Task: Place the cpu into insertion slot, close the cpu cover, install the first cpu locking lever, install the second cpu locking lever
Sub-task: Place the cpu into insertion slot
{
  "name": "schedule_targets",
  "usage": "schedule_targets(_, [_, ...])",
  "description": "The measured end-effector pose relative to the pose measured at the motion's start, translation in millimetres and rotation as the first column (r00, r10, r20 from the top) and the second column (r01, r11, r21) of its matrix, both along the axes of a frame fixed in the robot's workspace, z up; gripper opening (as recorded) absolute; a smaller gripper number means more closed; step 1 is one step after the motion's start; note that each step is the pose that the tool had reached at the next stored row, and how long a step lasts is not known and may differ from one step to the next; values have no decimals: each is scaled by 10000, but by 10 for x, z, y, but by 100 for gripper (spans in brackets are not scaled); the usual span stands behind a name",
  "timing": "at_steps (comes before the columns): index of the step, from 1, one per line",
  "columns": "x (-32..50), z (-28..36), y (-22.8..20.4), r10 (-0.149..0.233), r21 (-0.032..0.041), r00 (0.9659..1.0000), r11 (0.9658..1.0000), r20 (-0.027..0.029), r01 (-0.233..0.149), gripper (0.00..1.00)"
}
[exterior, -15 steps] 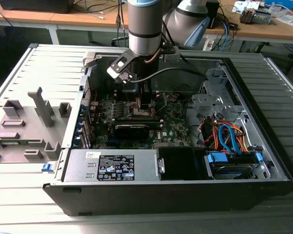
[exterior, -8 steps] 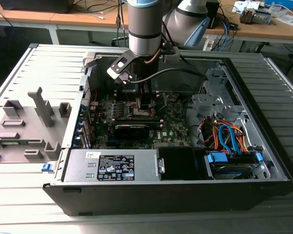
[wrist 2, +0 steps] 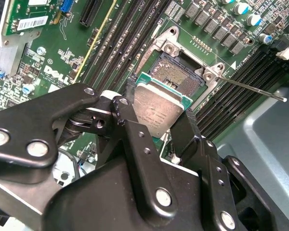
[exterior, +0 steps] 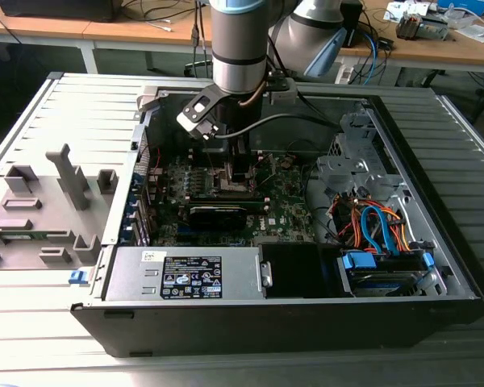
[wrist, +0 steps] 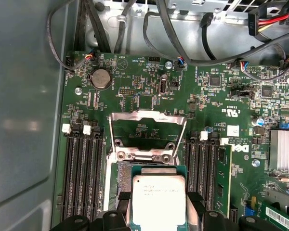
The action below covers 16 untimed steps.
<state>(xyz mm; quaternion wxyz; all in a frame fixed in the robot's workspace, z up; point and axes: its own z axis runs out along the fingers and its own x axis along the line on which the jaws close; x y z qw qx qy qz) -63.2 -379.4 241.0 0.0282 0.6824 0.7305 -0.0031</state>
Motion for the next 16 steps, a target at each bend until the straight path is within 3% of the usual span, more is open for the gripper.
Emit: schedule_targets(16, [0,-50,0,-3,0,10000,10000,1,3,54])
